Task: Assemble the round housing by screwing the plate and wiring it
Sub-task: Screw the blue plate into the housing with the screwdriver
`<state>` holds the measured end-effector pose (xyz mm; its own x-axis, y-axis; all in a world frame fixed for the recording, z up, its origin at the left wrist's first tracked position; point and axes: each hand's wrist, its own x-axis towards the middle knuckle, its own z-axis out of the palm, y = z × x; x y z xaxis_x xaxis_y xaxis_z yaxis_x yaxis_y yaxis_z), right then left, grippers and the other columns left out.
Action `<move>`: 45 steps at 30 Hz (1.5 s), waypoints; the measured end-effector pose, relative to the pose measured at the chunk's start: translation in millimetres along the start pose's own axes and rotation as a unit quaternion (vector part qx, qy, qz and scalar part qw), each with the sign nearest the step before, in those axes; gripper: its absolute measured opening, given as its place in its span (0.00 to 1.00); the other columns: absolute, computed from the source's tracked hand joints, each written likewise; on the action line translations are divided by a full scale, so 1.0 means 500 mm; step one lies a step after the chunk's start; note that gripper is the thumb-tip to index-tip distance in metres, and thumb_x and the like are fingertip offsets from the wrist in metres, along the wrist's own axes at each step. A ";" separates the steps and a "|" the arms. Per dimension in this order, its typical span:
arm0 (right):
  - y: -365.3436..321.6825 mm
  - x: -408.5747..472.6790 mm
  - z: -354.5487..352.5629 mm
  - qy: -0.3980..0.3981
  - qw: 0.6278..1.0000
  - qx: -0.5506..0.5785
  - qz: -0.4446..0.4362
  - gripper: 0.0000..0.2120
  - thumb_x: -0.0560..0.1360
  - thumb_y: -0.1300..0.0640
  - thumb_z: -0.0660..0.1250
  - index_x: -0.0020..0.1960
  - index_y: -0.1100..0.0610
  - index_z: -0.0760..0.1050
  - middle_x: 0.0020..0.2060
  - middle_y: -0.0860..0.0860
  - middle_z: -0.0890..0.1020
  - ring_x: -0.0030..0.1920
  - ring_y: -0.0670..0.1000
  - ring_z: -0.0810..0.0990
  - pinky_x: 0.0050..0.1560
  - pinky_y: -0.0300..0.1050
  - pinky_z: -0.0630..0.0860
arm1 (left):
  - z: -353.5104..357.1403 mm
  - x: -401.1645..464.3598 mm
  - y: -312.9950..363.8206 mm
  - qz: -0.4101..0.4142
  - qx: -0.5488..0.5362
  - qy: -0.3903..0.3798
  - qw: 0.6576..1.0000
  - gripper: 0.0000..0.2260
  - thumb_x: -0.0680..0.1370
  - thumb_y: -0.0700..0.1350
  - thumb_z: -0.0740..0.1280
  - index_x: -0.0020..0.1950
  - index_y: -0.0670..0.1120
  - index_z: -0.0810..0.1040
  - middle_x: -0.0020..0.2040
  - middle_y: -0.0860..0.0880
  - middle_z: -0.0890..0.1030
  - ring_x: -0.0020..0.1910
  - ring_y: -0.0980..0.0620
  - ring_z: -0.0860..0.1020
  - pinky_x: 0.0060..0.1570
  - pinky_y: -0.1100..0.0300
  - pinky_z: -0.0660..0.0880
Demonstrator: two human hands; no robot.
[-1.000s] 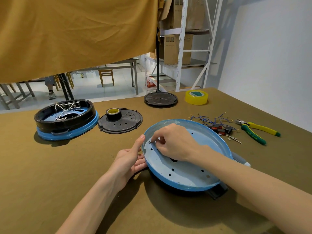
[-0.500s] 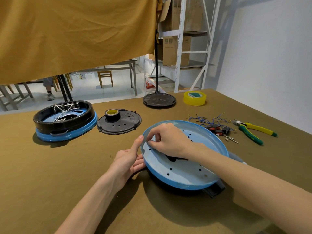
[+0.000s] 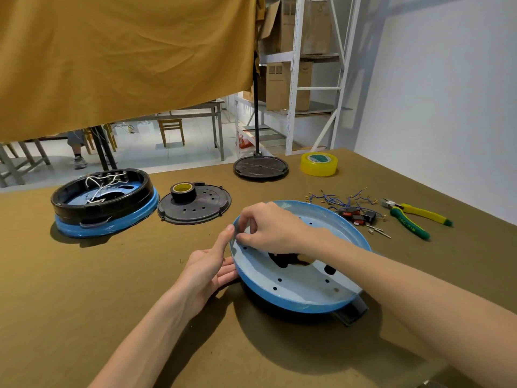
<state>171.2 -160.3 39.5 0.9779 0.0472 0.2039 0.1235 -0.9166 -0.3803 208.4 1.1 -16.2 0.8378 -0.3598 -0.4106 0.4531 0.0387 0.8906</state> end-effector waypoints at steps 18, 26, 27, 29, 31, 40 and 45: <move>0.119 -0.152 -0.086 0.239 0.953 0.015 0.184 0.03 0.80 0.54 0.67 0.50 0.50 0.80 0.38 0.43 0.79 0.40 0.46 0.77 0.35 0.43 0.70 | -0.003 -0.017 -0.009 0.045 -0.045 0.087 0.994 0.27 0.75 0.61 0.72 0.56 0.38 0.76 0.45 0.43 0.84 0.45 0.49 0.83 0.33 0.58 0.81; 0.207 -0.260 -0.068 0.010 0.921 -0.125 0.368 0.14 0.81 0.48 0.62 0.62 0.55 0.71 0.60 0.55 0.76 0.57 0.57 0.78 0.54 0.53 0.79 | 0.007 -0.039 -0.019 0.093 -0.050 0.076 0.992 0.35 0.76 0.62 0.70 0.74 0.39 0.70 0.64 0.35 0.79 0.48 0.47 0.81 0.47 0.51 0.79; 0.207 -0.263 -0.062 -0.008 0.920 -0.137 0.366 0.13 0.81 0.48 0.63 0.61 0.54 0.71 0.59 0.55 0.76 0.56 0.56 0.78 0.52 0.52 0.78 | 0.009 -0.043 -0.019 0.097 -0.049 0.074 0.991 0.35 0.76 0.62 0.70 0.74 0.39 0.70 0.64 0.36 0.79 0.46 0.48 0.81 0.46 0.52 0.79; 0.198 -0.265 -0.062 0.006 0.917 -0.158 0.366 0.08 0.82 0.51 0.63 0.57 0.53 0.70 0.54 0.53 0.77 0.51 0.55 0.78 0.44 0.49 0.75 | 0.011 -0.051 -0.018 0.103 -0.050 0.068 0.991 0.35 0.76 0.61 0.70 0.74 0.39 0.69 0.63 0.36 0.79 0.44 0.49 0.81 0.44 0.53 0.79; 0.187 -0.263 -0.076 0.083 0.913 -0.159 0.367 0.08 0.84 0.51 0.59 0.57 0.55 0.71 0.50 0.52 0.77 0.47 0.56 0.78 0.41 0.49 0.73 | 0.010 -0.056 -0.018 0.103 -0.054 0.063 0.991 0.35 0.76 0.61 0.70 0.75 0.40 0.69 0.63 0.36 0.79 0.44 0.49 0.81 0.44 0.52 0.79; 0.089 -0.197 -0.142 0.249 0.931 0.186 0.190 0.16 0.79 0.44 0.70 0.59 0.51 0.72 0.48 0.44 0.77 0.46 0.44 0.78 0.40 0.38 0.74 | 0.008 -0.054 -0.011 0.086 -0.061 0.049 0.993 0.39 0.75 0.60 0.72 0.76 0.38 0.65 0.62 0.38 0.79 0.44 0.48 0.81 0.43 0.52 0.79; 0.040 -0.161 -0.124 0.252 0.899 0.329 0.141 0.14 0.73 0.54 0.79 0.53 0.57 0.79 0.44 0.55 0.84 0.35 0.46 0.83 0.35 0.38 0.80 | 0.007 -0.049 -0.010 0.078 -0.064 0.040 0.994 0.41 0.74 0.60 0.74 0.77 0.38 0.63 0.56 0.44 0.78 0.44 0.48 0.81 0.43 0.52 0.80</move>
<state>84.2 -207.3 71.6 0.8056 -0.4887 0.3349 0.1170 -0.4229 -0.8986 184.6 6.7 -9.8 0.9201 -0.2651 -0.2884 0.3466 0.2076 0.9148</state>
